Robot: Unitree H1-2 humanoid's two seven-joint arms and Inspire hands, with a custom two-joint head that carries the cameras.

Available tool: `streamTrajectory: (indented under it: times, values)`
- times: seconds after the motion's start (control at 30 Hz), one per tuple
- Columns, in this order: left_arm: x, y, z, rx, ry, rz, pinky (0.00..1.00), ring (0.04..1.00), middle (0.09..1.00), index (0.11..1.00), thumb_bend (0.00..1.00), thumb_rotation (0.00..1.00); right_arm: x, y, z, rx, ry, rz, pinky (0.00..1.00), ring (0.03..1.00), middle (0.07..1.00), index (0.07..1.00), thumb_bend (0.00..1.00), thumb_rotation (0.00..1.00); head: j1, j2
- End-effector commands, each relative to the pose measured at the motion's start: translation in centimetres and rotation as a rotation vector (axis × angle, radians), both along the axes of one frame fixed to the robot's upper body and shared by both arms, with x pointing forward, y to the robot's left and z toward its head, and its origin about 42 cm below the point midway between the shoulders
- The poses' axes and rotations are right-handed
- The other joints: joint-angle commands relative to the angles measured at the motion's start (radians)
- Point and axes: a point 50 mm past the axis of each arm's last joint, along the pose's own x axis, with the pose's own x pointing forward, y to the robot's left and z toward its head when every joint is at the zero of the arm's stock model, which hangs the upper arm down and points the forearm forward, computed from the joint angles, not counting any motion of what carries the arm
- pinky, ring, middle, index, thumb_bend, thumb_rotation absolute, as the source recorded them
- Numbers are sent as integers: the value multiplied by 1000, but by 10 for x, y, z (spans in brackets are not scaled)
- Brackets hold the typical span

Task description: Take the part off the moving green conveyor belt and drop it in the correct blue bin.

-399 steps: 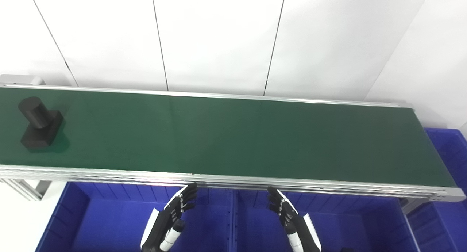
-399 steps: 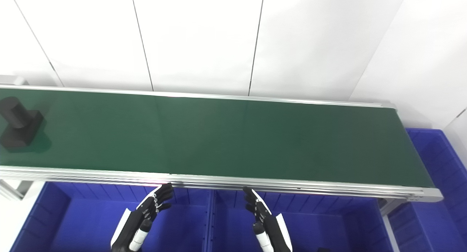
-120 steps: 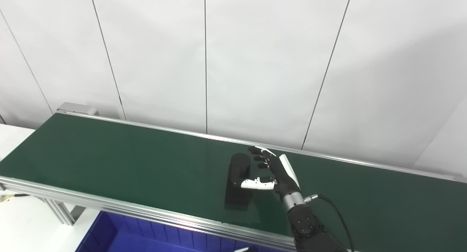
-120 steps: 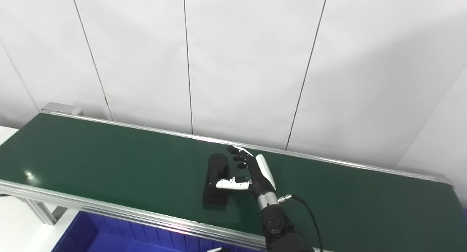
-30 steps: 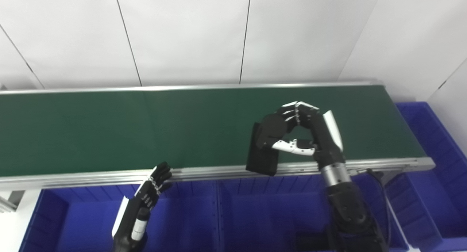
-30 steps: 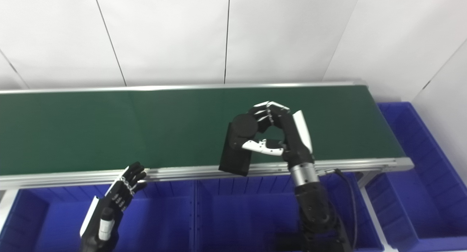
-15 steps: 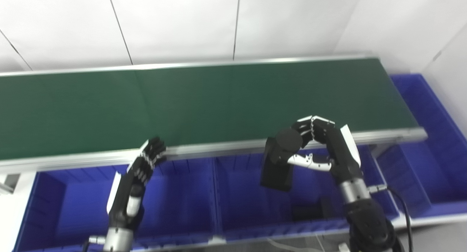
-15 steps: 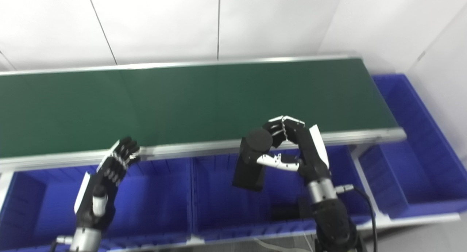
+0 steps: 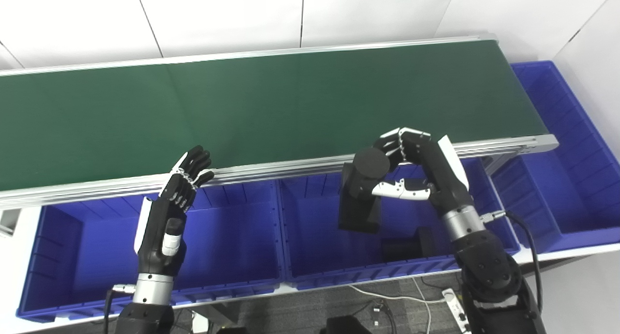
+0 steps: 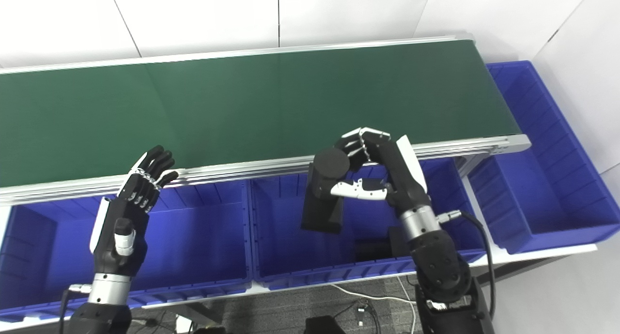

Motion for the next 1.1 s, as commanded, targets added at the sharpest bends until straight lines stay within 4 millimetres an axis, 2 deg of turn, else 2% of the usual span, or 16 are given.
streamTrajectory:
  times: [0.0, 0.17, 0.3, 0.47, 0.57, 0.83, 0.87, 1.07]
  values:
    - [2, -2, 7, -1, -51, -2, 836, 891, 892, 886, 960, 944, 1, 2, 9, -5, -36, -1, 410, 429, 486, 516, 518, 0, 9, -8]
    - [-1, -2, 2, 7, -39, -5, 826, 887, 892, 884, 962, 940, 0, 4, -3, -16, -28, -6, 387, 416, 483, 524, 517, 0, 30, -41]
    - [-3, -2, -1, 9, -31, -8, 829, 886, 896, 886, 955, 945, 2, 5, -17, -18, -11, -35, 413, 431, 493, 511, 518, 0, 32, -54]
    - [-4, -3, -3, 3, -22, -10, 834, 885, 893, 884, 953, 942, 8, 5, -50, -9, 11, -89, 436, 451, 499, 493, 518, 0, 35, -66]
    - [-4, -3, -5, 1, -18, -13, 842, 887, 895, 886, 943, 941, 13, 5, -63, -11, 3, -98, 425, 448, 498, 494, 518, 0, 37, -74]
    - [-5, -3, -5, 5, -15, -11, 832, 886, 896, 887, 942, 944, 21, 9, -74, -93, -12, -85, 419, 441, 497, 502, 517, 0, 40, -79]
    - [-5, -3, -6, 6, -13, -12, 832, 886, 897, 889, 941, 945, 22, 9, -76, -110, -16, -82, 412, 436, 496, 506, 517, 0, 43, -91]
    - [-5, -3, -7, 19, -10, -15, 826, 885, 896, 891, 927, 950, 25, 15, -84, -280, -80, -25, 362, 404, 492, 531, 514, 0, 47, -102]
